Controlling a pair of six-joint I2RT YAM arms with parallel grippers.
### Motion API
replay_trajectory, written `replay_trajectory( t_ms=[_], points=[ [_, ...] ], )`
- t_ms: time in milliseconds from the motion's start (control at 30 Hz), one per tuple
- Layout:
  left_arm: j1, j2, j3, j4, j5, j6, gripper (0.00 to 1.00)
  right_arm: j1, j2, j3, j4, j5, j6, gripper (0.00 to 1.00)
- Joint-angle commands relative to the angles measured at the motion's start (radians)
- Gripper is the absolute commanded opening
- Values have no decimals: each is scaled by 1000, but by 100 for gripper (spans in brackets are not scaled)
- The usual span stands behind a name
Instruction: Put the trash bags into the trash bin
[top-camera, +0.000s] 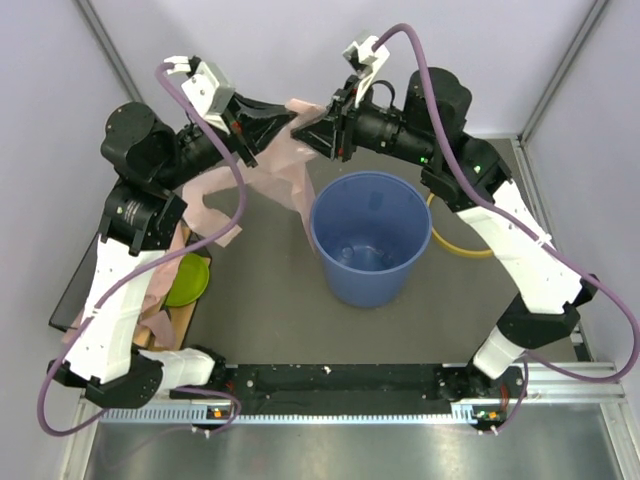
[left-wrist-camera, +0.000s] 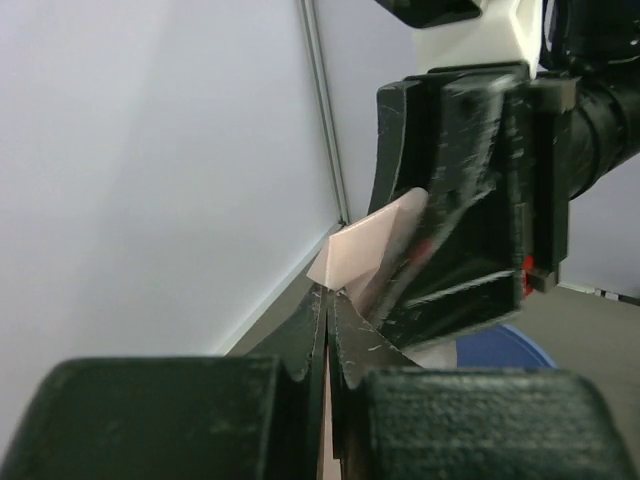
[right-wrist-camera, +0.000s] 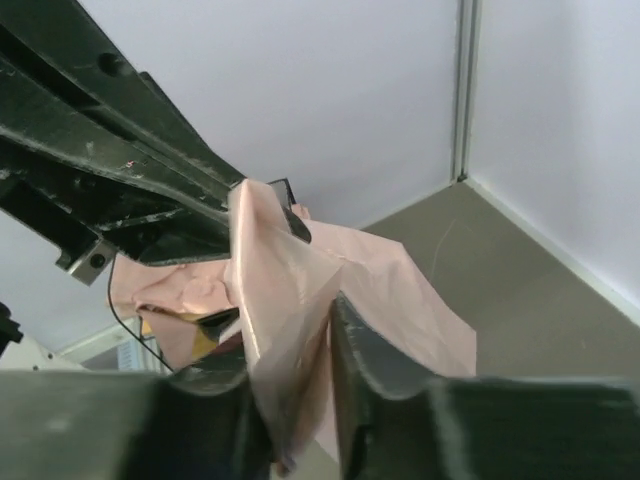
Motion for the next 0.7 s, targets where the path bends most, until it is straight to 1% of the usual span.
replay_trajectory(
  t_ms=[0, 33, 67, 100, 133, 167, 200, 233, 267, 300, 333, 367, 400, 433, 500, 600, 633, 667],
  points=[
    [-9, -45, 30, -9, -7, 24, 0, 18, -4, 27, 32, 42, 5, 5],
    [-6, -53, 29, -21, -65, 22, 4, 18, -11, 25, 32, 53, -1, 0],
    [29, -74, 27, -32, -69, 10, 17, 18, -18, 25, 33, 68, -9, 0],
    [73, -83, 26, -39, -46, -4, 56, 18, -34, 28, 33, 73, -32, 0],
    [206, -89, 24, -36, 0, -75, 71, 17, -42, 31, 35, 82, -39, 0],
    [271, -100, 21, -30, 125, -103, 87, 17, -50, 34, 38, 91, -46, 0],
    [320, -108, 10, -59, 159, -110, 99, 17, -62, 36, 40, 91, -64, 0],
    [389, -125, 0, -84, 196, -70, 99, 17, -67, 37, 41, 93, -70, 0],
    [413, -135, -16, -114, 266, -35, 99, 17, -70, 39, 43, 88, -72, 0],
    [420, -146, -58, -160, 294, 8, 99, 17, -73, 39, 49, 81, -75, 0],
    [421, -164, -83, -237, 313, 90, 99, 17, -79, 39, 55, 71, -73, 0],
    [421, -171, -107, -272, 322, 122, 99, 17, -81, 42, 58, 65, -73, 0],
    [421, -178, -165, -289, 344, 145, 99, 17, -79, 46, 62, 62, -63, 0],
    [421, -192, -193, -309, 356, 201, 99, 17, -77, 57, 64, 59, -64, 0],
    [421, -206, -279, -291, 346, 228, 99, 17, -77, 66, 73, 58, -60, 0],
    [421, -194, -312, -296, 336, 287, 99, 17, -81, 85, 81, 50, -55, 0],
    [421, -189, -310, -294, 348, 310, 94, 17, -84, 86, 84, 50, -56, 0],
    [421, -188, -300, -294, 365, 321, 72, 17, -91, 88, 89, 51, -55, 0]
  ],
)
